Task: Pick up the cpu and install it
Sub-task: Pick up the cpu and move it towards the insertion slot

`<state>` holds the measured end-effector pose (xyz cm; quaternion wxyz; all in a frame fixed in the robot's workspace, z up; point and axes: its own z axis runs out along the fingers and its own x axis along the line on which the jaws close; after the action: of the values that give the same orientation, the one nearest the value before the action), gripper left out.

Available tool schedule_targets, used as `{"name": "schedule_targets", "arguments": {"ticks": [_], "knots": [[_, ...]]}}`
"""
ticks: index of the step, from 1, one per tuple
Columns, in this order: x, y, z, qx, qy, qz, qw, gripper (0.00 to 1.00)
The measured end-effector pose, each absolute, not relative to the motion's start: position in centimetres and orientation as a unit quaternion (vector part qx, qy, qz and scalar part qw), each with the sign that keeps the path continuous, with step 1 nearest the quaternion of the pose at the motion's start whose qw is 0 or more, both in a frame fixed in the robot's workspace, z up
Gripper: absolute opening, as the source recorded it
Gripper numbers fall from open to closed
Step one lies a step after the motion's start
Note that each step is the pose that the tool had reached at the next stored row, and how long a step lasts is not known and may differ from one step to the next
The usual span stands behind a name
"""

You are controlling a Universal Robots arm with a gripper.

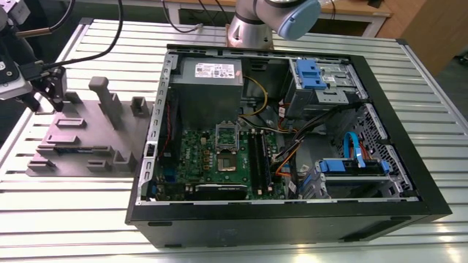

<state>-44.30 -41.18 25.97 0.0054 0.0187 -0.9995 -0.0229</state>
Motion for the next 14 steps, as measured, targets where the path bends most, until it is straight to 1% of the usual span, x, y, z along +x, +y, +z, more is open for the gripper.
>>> {"name": "schedule_targets", "arguments": {"ticks": [14], "knots": [[-44.30,-41.18,26.90,0.019,-1.000,-0.023,0.005,0.47]]}}
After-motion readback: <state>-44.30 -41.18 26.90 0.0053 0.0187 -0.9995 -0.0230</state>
